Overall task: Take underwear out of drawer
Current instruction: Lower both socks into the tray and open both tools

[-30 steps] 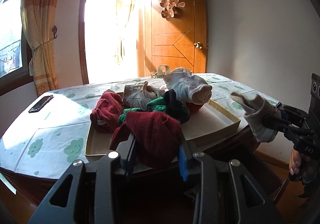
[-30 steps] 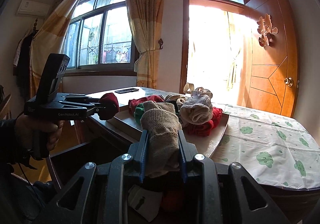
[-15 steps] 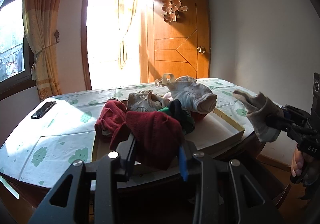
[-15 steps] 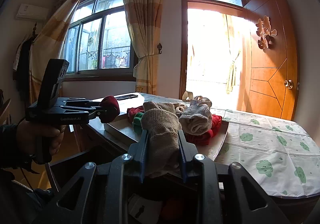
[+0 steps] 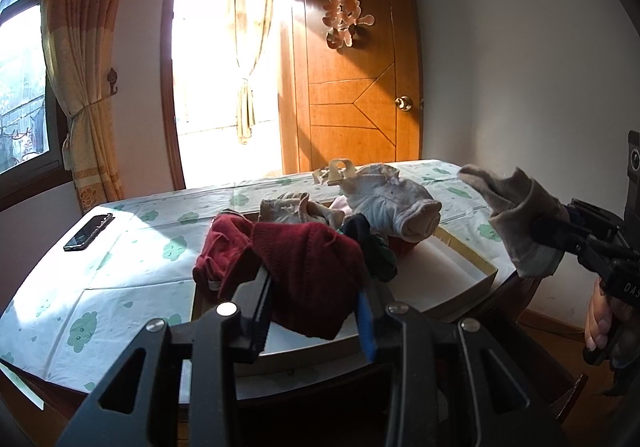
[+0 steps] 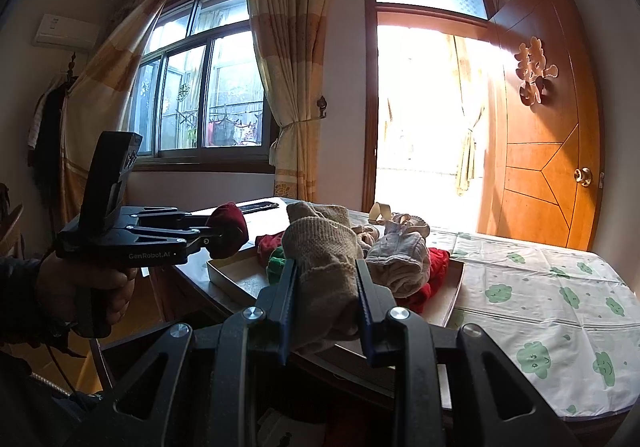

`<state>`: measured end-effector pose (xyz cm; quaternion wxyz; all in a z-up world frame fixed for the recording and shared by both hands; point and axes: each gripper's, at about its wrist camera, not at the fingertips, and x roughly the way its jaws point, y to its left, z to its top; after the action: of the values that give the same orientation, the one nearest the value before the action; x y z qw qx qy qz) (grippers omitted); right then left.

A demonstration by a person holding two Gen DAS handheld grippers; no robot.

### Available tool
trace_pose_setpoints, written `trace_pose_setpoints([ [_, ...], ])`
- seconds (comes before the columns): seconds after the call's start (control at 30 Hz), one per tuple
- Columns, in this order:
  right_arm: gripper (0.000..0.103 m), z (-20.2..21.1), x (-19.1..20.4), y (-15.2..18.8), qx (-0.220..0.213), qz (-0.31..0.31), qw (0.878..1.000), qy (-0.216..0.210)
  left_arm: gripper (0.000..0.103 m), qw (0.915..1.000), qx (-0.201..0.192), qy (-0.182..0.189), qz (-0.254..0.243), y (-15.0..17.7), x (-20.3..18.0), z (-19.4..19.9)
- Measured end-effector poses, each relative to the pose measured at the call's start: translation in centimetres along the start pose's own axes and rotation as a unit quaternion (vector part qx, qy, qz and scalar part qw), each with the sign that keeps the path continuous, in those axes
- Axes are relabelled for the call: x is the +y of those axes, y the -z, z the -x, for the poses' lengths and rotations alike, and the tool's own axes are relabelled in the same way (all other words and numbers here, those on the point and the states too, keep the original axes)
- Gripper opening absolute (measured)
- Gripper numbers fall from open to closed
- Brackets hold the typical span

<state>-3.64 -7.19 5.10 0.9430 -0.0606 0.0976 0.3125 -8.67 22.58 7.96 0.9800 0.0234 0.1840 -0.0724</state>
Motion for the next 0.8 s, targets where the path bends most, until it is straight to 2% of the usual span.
trace_pose_setpoints([
  [0.47, 0.029, -1.2, -1.0, -1.7, -0.002, -0.005, 1.000, -0.001, 0.034, 0.9999, 0.009, -0.010, -0.006, -1.0, 1.3, -1.3],
  [0.8, 0.029, -3.0, -1.6, -2.7, 0.013, 0.009, 1.000, 0.002, 0.034, 0.9992, 0.031, -0.022, -0.015, -2.0, 2.7, -3.4],
])
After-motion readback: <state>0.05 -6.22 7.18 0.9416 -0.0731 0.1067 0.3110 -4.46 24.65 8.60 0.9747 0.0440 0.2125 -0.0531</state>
